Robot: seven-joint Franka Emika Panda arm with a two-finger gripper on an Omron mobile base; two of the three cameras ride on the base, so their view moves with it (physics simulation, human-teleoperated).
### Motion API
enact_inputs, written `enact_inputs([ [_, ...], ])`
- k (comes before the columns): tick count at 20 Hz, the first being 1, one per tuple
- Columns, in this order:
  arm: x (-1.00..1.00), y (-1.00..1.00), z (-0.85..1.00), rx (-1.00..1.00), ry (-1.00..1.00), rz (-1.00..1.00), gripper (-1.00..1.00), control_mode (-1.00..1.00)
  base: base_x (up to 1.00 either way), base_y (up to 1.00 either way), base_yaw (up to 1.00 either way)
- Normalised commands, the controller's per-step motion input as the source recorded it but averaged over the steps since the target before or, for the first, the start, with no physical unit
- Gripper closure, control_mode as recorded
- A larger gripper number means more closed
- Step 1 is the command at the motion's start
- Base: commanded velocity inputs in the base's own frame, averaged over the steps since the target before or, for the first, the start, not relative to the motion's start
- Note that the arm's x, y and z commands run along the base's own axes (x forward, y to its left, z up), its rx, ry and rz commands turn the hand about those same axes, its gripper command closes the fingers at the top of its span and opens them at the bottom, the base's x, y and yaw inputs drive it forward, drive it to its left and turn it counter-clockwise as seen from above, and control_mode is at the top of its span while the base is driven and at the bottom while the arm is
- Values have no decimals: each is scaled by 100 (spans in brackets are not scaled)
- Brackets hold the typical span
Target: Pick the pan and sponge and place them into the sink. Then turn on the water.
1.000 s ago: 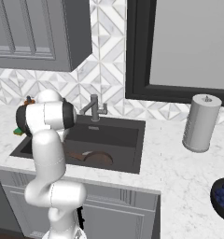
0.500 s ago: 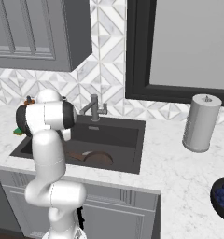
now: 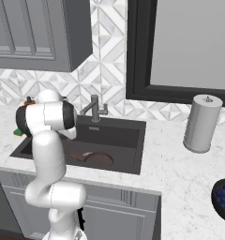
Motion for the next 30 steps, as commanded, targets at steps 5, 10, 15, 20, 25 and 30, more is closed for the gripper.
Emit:
enact_inputs([
  [5,-24,8,15,-1,0,17,-100,-100,0,0,0],
  [10,-9,28,32,-2,0,3,-100,-100,0,0,0],
  [15,-3,28,54,0,0,4,-100,-100,0,0,0],
  [20,-4,30,27,0,0,5,-100,-100,0,0,0],
  [25,0,35,0,0,0,6,-100,-100,0,0,0],
  [30,0,34,0,0,0,8,-100,-100,0,0,0],
])
